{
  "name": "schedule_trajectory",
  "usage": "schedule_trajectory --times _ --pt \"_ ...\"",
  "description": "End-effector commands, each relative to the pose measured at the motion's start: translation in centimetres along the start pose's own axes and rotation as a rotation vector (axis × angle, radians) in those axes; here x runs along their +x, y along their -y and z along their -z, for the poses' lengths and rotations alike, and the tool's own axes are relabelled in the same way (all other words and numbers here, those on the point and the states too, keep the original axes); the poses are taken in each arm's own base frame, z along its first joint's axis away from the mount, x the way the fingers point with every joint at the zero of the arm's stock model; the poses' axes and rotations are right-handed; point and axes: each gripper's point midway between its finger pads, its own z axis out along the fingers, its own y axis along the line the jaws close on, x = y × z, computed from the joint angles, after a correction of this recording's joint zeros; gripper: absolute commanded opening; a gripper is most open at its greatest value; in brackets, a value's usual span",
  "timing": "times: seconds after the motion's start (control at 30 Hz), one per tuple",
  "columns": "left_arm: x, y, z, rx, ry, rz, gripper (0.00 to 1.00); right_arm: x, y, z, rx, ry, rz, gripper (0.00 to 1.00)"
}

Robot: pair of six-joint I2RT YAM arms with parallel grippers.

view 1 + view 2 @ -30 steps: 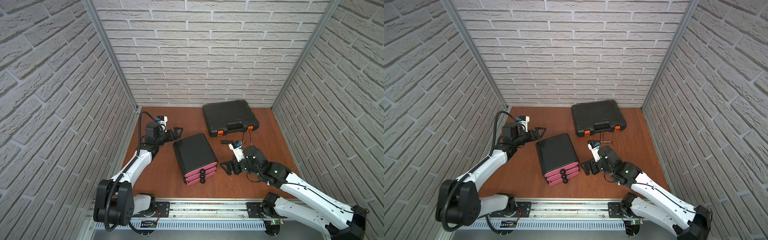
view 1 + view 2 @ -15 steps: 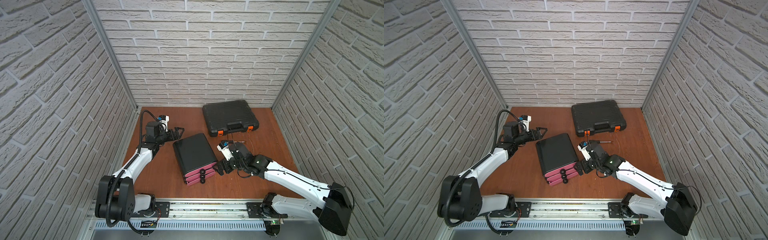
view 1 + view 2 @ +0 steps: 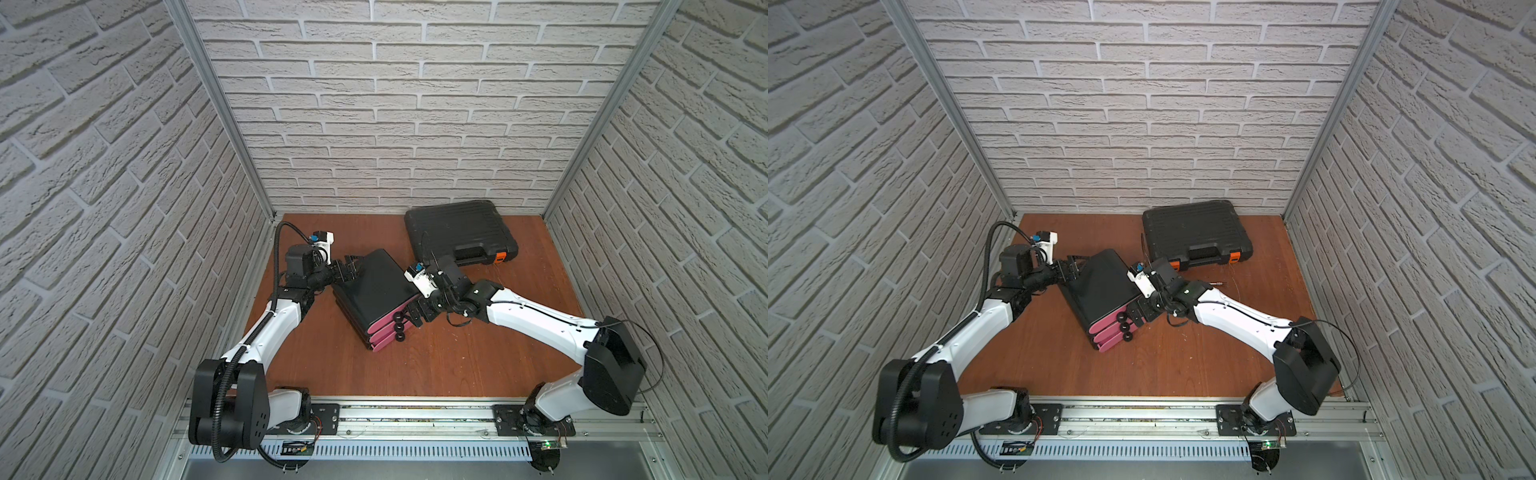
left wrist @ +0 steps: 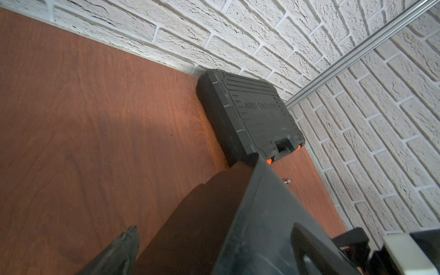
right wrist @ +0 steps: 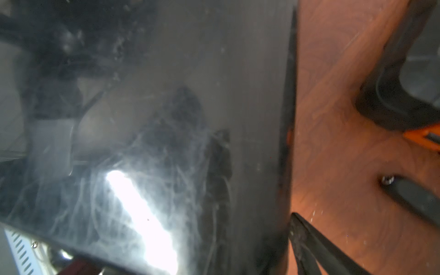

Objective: Take the sponge out of the drawer
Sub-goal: Adjust the storage box at the center of the board.

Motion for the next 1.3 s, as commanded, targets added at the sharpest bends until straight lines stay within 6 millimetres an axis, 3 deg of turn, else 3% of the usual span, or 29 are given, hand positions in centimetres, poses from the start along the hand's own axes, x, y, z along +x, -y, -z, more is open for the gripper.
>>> schedule_trajectory --times 0.0,0.37,0.63,0.87,0.97,1.17,1.27 --pt "-0.5 0.5 0.8 0.019 0.041 -0.014 0.98 -4.5 0.1 0.2 -0.034 0.129 0.037 0.99" --pt "0.2 -0.2 3.4 -0.067 0.1 0.033 0.98 -8.6 1.4 -2.0 -0.152 0.15 0.068 0.96" --pt "0.6 -0.6 4.3 -0.104 0.11 0.059 0.98 -10.7 1.7 -2.8 -0.201 0.176 0.071 0.95" --pt "-0.2 -0.6 5.5 -0.141 0.167 0.049 0.98 -11.9 3.1 -3.4 -0.263 0.233 -0.013 0.93" --pt "-0.9 -0.5 6.3 -0.165 0.194 0.037 0.98 -11.9 3.8 -3.1 -0.27 0.254 -0.049 0.91" --pt "-2.7 -0.4 8.4 -0.243 0.266 -0.015 0.98 -10.8 5.6 -0.5 -0.229 0.3 -0.098 0.9" --pt "-3.9 0.8 9.2 -0.224 0.297 -0.034 0.98 -10.1 5.0 0.4 -0.295 0.317 -0.136 0.88"
